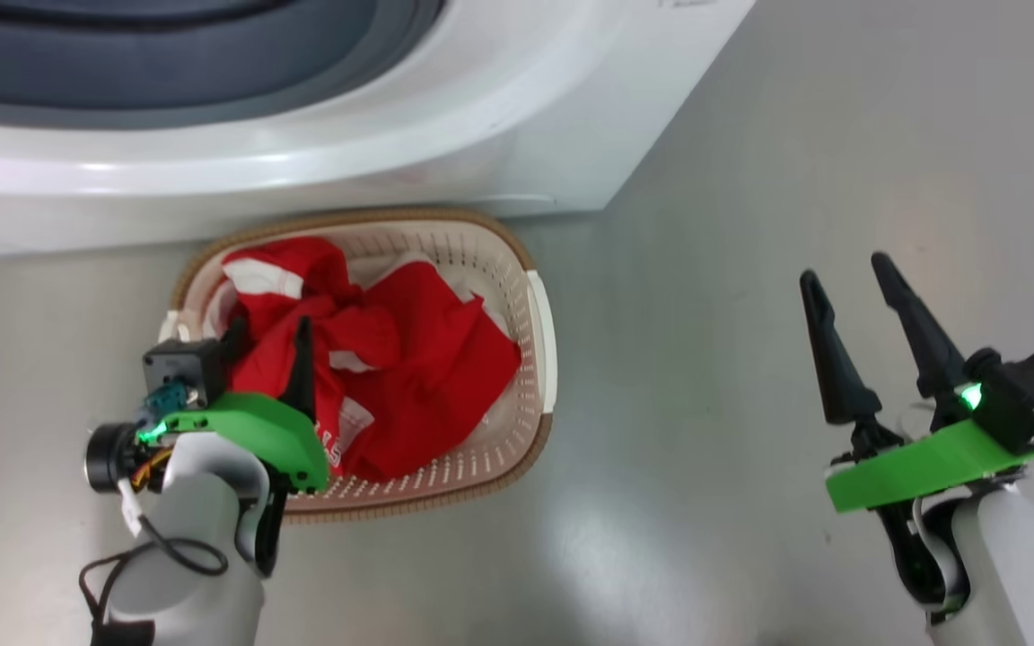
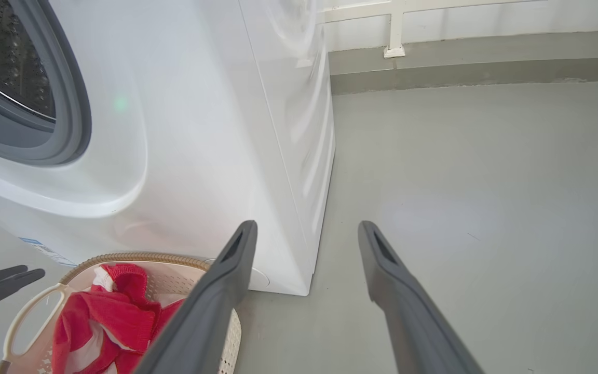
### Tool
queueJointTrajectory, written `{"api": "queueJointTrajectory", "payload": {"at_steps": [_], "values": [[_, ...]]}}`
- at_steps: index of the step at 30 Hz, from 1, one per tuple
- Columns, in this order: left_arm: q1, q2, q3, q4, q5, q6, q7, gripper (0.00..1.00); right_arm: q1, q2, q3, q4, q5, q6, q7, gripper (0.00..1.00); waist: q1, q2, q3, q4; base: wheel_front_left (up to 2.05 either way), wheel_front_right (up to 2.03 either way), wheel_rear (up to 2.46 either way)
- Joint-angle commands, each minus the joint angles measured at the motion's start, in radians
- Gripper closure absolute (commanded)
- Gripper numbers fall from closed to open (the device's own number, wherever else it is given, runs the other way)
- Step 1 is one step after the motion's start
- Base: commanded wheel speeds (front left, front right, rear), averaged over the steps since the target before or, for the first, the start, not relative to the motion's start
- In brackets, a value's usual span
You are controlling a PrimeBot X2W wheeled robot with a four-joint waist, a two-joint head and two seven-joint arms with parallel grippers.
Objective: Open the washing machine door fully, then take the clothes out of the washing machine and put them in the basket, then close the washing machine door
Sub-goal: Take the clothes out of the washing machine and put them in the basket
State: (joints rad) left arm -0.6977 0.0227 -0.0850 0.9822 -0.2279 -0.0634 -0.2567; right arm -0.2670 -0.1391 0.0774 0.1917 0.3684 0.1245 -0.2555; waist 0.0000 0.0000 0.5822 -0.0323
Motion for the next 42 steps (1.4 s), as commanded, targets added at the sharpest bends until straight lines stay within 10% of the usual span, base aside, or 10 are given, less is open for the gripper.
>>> {"api": "queueJointTrajectory", "payload": {"at_steps": [1,42], "values": [[0.05,0.028,0.034,-0.041,0.017,-0.006,-0.005,0.0,0.042,-0.011,0.017,-0.013,0.002,0.006,-0.006,0.0,0.0,0.0,-0.056,0.007,0.0,0.0,0.0],[0.529,0.027,0.166,-0.594,0.072,-0.059,-0.005,0.0,0.293,-0.035,0.002,0.031,0.022,0.006,-0.006,0.0,0.0,0.0,-0.474,0.042,0.0,0.0,0.0]]}}
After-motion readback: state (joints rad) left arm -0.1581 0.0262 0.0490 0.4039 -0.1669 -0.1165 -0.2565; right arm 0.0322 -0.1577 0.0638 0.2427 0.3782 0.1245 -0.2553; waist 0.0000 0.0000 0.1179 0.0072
